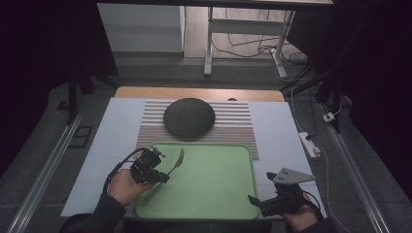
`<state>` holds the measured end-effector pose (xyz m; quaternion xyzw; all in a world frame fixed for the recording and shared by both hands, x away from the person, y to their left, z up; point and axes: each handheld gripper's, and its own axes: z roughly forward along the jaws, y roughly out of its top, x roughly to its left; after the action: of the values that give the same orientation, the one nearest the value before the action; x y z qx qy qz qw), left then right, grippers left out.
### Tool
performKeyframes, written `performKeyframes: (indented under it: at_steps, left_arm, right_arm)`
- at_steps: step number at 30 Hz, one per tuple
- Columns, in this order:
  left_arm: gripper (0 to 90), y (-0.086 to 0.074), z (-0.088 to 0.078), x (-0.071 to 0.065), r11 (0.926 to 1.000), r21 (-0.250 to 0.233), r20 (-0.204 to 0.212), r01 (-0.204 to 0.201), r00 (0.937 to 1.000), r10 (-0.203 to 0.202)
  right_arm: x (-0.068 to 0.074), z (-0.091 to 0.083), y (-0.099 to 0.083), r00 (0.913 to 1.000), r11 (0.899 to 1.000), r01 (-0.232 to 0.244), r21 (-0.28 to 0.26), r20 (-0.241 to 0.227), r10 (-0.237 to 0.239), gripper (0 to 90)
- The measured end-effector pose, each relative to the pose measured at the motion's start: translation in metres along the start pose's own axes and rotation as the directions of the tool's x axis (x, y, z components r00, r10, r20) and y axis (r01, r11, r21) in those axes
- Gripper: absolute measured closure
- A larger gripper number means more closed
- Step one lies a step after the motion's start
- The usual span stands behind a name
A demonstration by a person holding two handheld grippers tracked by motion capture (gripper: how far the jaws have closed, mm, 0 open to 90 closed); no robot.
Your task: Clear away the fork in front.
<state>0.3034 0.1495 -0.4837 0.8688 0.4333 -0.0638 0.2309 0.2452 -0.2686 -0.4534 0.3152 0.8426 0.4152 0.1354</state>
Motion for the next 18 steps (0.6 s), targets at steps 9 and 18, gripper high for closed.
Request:
performKeyframes:
  at_steps: [9, 18]
  left_arm:
    - [86.3, -0.005, 0.006, 0.020, 0.9868, 0.009, -0.062, 0.162, 0.9850, -0.161]
    - [85.0, -0.005, 0.016, 0.030, 0.9785, 0.024, -0.092, 0.205, 0.9751, -0.202]
  right_arm:
    - [0.001, -0.006, -0.005, 0.9999, 1.000, 0.003, 0.011, 0.017, -0.003, 0.0]
    - [0.002, -0.014, -0.010, 0.9990, 1.000, 0.001, -0.005, 0.045, -0.001, 0.0]
